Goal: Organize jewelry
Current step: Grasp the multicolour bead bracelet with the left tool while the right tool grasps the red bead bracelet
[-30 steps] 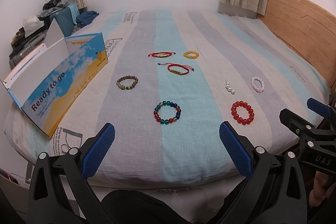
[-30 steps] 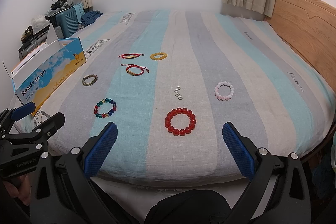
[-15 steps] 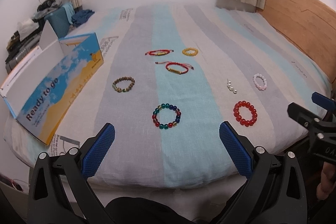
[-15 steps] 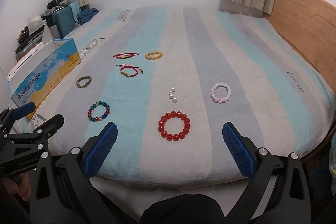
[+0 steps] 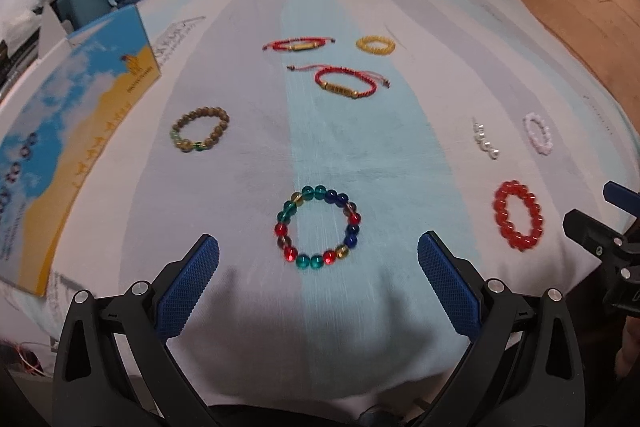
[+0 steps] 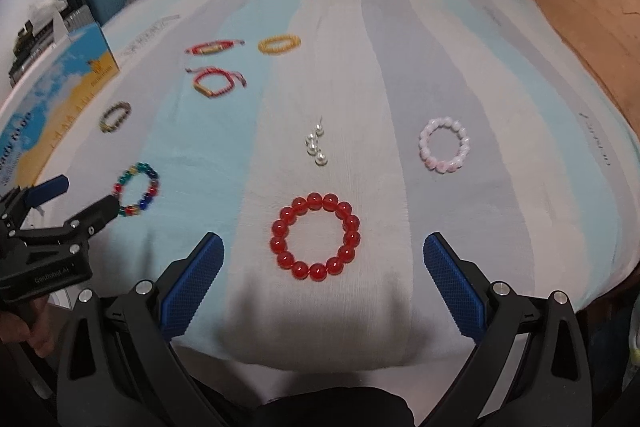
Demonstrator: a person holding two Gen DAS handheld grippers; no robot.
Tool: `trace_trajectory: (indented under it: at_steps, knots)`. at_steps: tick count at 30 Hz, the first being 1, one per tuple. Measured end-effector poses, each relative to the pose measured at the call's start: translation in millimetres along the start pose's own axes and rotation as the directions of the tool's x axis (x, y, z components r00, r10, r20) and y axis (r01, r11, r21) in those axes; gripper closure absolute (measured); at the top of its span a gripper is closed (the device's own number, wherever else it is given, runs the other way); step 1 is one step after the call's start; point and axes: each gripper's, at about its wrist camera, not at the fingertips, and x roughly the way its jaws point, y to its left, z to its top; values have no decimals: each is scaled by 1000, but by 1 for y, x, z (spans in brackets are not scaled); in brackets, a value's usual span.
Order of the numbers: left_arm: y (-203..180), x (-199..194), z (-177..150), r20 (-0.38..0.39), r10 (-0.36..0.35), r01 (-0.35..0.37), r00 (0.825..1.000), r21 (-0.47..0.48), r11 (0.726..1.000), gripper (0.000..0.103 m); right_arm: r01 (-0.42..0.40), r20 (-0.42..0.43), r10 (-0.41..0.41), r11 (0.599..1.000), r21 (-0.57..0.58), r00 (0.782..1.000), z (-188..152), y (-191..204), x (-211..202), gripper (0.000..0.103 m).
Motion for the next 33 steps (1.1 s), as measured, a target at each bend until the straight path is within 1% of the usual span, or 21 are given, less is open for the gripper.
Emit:
trace_trajectory:
  at_steps: [6, 13, 19, 20, 22, 25, 27, 28, 29, 30, 31, 32, 33]
  knots:
    - [4, 38, 11, -44, 15, -14, 999, 16, 1000, 6, 10, -72, -10, 1000, 1, 997, 10, -7, 42, 7]
    - [10, 65, 10, -76, 25, -22, 997, 38, 999, 6, 15, -130, -14, 1000, 7, 991, 15, -15, 77, 7]
    - [5, 73, 7, -47, 50, -45, 998, 102, 994, 5, -38, -151, 38, 999, 5, 988, 10, -12, 89, 9]
    - [4, 74, 7, -45, 51, -46, 998, 105, 993, 5, -43, -163, 42, 999, 2, 986, 9, -11, 92, 12]
    - [5, 75, 7, -38, 47, -43, 998, 100, 994, 5, -38, -163, 35, 999, -11, 986, 6, -9, 94, 12]
    - [5, 75, 5, -25, 48, -45, 999, 94, 995, 5, -47, -157, 46, 999, -1, 987, 4, -10, 95, 14]
    - [5, 72, 3, -20, 46, -44, 999, 88, 995, 7, -56, -154, 55, 998, -4, 987, 4, -9, 94, 25]
    - [5, 71, 3, -18, 40, -38, 999, 84, 996, 10, -55, -152, 53, 998, -10, 987, 4, -8, 94, 28]
    - [5, 69, 2, -14, 32, -31, 999, 81, 996, 12, -58, -151, 55, 998, -15, 987, 4, -7, 92, 35]
    - [5, 66, 1, -9, 29, -28, 1000, 83, 996, 18, -62, -151, 58, 998, -17, 987, 4, -8, 91, 43]
    - [4, 65, 1, -7, 23, -22, 1000, 85, 996, 25, -60, -151, 56, 998, -23, 987, 4, -8, 90, 46]
    - [4, 64, 1, -9, 12, -11, 1000, 86, 996, 28, -55, -152, 50, 998, -30, 987, 4, -8, 89, 52]
    - [4, 63, 1, -10, 4, -3, 1000, 86, 996, 35, -54, -152, 48, 998, -35, 987, 4, -8, 88, 57]
